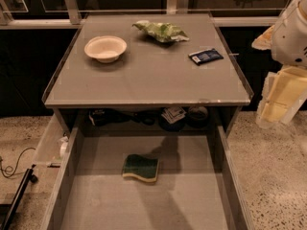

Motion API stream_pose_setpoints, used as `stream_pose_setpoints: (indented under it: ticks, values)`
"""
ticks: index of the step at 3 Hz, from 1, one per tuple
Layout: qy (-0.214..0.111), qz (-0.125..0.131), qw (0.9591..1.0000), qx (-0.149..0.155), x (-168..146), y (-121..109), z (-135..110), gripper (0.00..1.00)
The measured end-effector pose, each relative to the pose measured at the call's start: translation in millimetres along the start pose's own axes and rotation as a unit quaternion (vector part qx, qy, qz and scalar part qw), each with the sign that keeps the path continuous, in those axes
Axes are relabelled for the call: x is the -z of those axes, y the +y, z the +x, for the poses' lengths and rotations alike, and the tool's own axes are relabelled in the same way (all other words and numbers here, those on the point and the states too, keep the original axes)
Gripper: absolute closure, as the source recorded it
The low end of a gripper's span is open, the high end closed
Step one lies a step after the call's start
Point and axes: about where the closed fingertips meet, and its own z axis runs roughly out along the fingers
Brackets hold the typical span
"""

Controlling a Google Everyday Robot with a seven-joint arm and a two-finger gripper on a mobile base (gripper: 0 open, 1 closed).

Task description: Pick sponge from top drawer and place on counter

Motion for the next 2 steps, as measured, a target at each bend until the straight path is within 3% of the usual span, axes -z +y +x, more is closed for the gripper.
stream_pose_setpoints:
  ticks: [1, 2]
  values:
    - [0.000, 0.000, 1.0000, 0.000, 0, 0, 0, 0.00]
    - [-0.006, -0.009, 0.9999, 0.008, -21, 4, -8, 0.00]
